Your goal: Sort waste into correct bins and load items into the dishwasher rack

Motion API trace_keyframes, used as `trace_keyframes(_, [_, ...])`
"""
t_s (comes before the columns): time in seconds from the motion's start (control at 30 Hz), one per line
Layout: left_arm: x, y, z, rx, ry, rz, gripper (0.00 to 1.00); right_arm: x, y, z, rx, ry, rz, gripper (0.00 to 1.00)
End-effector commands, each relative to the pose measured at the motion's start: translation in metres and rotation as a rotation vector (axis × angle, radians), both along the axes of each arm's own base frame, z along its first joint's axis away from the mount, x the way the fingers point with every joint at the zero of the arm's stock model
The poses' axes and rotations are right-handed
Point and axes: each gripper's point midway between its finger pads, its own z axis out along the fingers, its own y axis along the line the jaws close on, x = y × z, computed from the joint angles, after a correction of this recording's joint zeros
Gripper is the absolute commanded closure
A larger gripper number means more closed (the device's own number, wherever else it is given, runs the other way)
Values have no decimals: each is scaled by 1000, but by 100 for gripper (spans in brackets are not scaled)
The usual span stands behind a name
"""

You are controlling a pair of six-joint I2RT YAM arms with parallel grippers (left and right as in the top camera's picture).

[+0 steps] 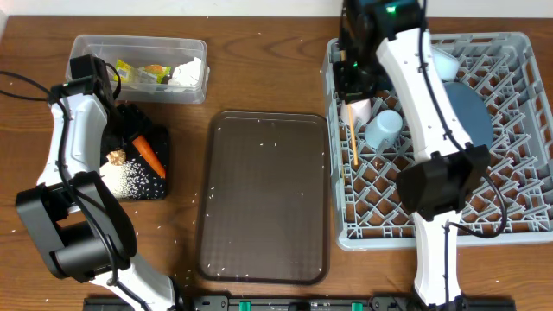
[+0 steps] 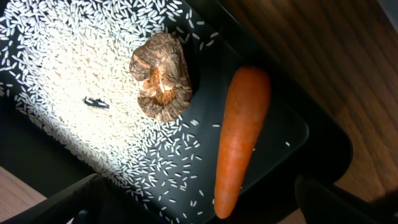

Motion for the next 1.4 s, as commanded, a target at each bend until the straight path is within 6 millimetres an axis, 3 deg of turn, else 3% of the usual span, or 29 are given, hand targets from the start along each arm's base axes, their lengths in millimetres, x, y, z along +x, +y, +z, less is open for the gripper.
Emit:
trace_keyframes(0.0, [-2, -1, -6, -4, 17, 1, 2, 1, -1, 9, 32, -15, -17, 99])
trace_keyframes(0.2, [-2, -1, -6, -4, 17, 1, 2, -3, 4, 3, 25, 6, -3, 95])
trace_keyframes(0.33, [-2, -1, -6, -4, 17, 1, 2, -8, 6, -4, 10, 30, 6, 48])
trace_keyframes(0.4, [-2, -1, -6, -4, 17, 1, 2, -10, 6, -6, 7, 39, 7, 41])
trace_keyframes(0.57, [-2, -1, -6, -4, 17, 1, 2, -9, 6, -6, 8, 37, 7, 42])
trace_keyframes(0.73, [-2, -1, -6, -4, 18, 1, 2, -13, 13, 1, 19, 21, 52, 57])
trace_keyframes(0.87, [-2, -1, -6, -4, 17, 1, 2, -15, 21, 30, 18, -82, 115, 59])
trace_keyframes(0.93, [-2, -1, -6, -4, 17, 1, 2, -16, 22, 53, 3, -165, 127, 51])
trace_keyframes(0.97, [-2, -1, -6, -4, 17, 1, 2, -17, 22, 64, -3, -202, 130, 42])
trace_keyframes(1.0, [-2, -1, -6, -4, 17, 1, 2, -21, 21, 79, -5, -249, 135, 1])
trace_keyframes(1.23, [-2, -1, -6, -4, 17, 1, 2, -61, 32, 168, 106, -470, 142, 1])
trace_keyframes(1.37, [-2, -1, -6, -4, 18, 1, 2, -87, 22, 190, 73, -519, 212, 1])
